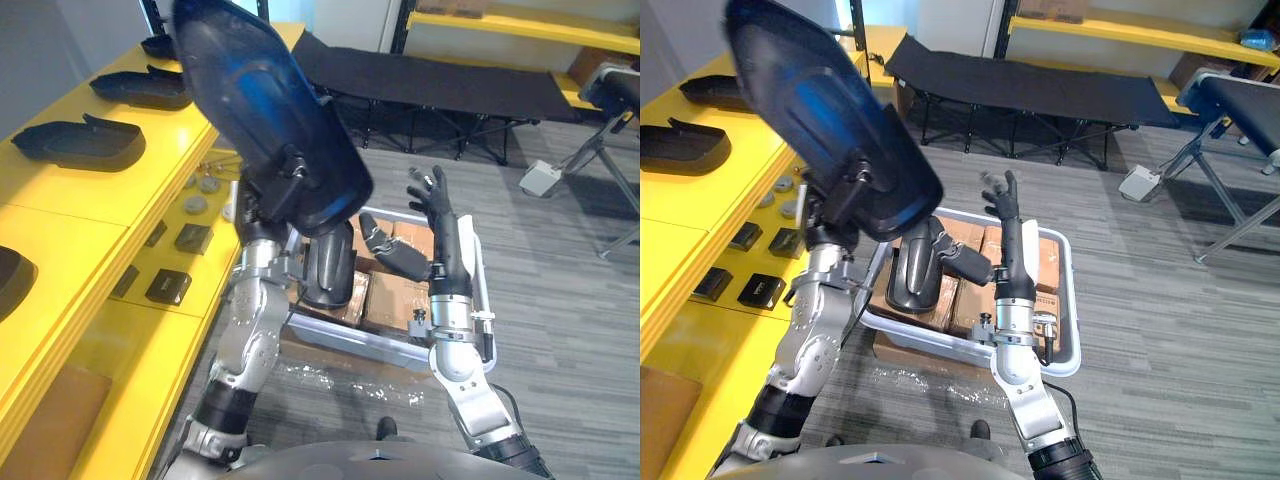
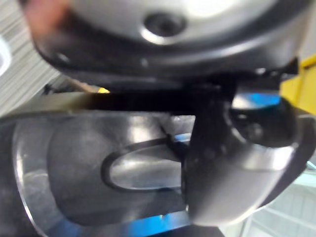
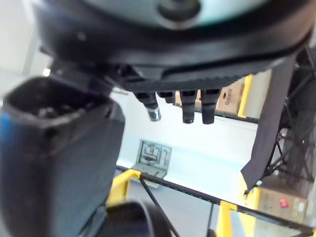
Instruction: Walk over and take three plastic housings, then place them on the shelf
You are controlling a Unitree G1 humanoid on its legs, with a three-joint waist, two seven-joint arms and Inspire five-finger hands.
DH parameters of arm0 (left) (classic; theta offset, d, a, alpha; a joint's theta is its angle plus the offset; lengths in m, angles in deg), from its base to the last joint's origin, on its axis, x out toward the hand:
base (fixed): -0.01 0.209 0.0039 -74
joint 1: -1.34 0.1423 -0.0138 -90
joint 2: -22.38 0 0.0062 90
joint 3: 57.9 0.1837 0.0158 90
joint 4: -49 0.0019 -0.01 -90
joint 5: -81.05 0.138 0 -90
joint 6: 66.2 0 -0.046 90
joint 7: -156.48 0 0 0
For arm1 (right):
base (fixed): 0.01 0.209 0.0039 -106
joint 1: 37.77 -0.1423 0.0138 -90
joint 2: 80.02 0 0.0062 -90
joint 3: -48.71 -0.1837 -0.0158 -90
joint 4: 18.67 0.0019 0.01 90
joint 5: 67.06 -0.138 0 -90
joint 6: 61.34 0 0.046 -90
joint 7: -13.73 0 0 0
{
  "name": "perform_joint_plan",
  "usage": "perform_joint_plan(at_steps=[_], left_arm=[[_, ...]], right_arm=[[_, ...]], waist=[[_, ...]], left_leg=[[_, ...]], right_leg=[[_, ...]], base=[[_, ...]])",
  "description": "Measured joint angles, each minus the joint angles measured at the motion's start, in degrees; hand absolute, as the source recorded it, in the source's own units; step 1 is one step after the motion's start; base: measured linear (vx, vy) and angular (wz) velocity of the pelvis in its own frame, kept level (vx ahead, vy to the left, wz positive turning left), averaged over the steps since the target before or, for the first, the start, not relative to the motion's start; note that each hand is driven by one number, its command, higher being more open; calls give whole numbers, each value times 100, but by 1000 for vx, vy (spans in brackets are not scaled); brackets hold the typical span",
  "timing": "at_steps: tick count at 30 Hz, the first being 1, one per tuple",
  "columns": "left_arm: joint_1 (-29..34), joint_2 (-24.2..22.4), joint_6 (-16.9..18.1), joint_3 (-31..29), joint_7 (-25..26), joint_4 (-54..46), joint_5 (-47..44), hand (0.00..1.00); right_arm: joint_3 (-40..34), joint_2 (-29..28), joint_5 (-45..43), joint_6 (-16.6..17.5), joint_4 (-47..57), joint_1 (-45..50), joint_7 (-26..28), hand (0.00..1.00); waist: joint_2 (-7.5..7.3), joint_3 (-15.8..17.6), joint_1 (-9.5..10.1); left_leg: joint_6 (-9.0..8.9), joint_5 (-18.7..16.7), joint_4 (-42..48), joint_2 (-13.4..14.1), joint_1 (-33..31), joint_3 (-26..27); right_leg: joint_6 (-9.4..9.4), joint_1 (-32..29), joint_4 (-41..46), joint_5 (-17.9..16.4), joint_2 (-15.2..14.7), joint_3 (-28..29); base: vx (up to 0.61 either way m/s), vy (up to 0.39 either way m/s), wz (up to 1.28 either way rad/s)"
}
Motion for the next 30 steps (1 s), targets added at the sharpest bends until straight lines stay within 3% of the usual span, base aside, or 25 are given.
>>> perform_joint_plan(at_steps=[2, 9, 18, 24, 30], left_arm=[[411, 12, -2, -204, 97, -42, 395, 0], [1130, 3, 4, -508, 249, -43, 866, 0], [1514, 7, 341, -826, 183, -523, 1378, 0], [1831, 10, 585, -1184, 147, -816, 1581, 0], [1919, 11, 590, -1402, 139, -816, 1582, 0]], right_arm=[[-289, -168, -1082, -51, 93, 227, 620, 100], [-614, -298, -2186, -535, 10, 907, 1082, 100], [-787, -330, -2142, -532, -181, 1010, 1225, 100], [-802, -321, -1716, -555, -517, 1015, 1102, 100], [-909, -265, -1715, -1008, -867, 944, 1453, 100]], waist=[[36, -33, -19], [105, -55, -34], [134, -74, 2], [234, -135, 14], [260, -152, 77]], left_leg=[[19, -12, -2, 1, -1, 8], [-1, 12, -2, 6, -100, 32], [-9, 1, 0, 6, -107, 14], [-5, -3, -1, 9, -130, -45], [-3, -3, 1, 14, -153, -140]], right_leg=[[-12, -11, -2, -27, -1, -10], [-2, -128, -14, -13, 0, -8], [-7, -105, -14, -18, 1, -38], [-7, -83, -15, -41, 0, -113], [-19, -35, -18, -69, -1, -213]], base=[[-49, -1, -2], [-9, 1, -2], [-3, 1, 1], [-19, 4, 5], [-15, 6, 7]])
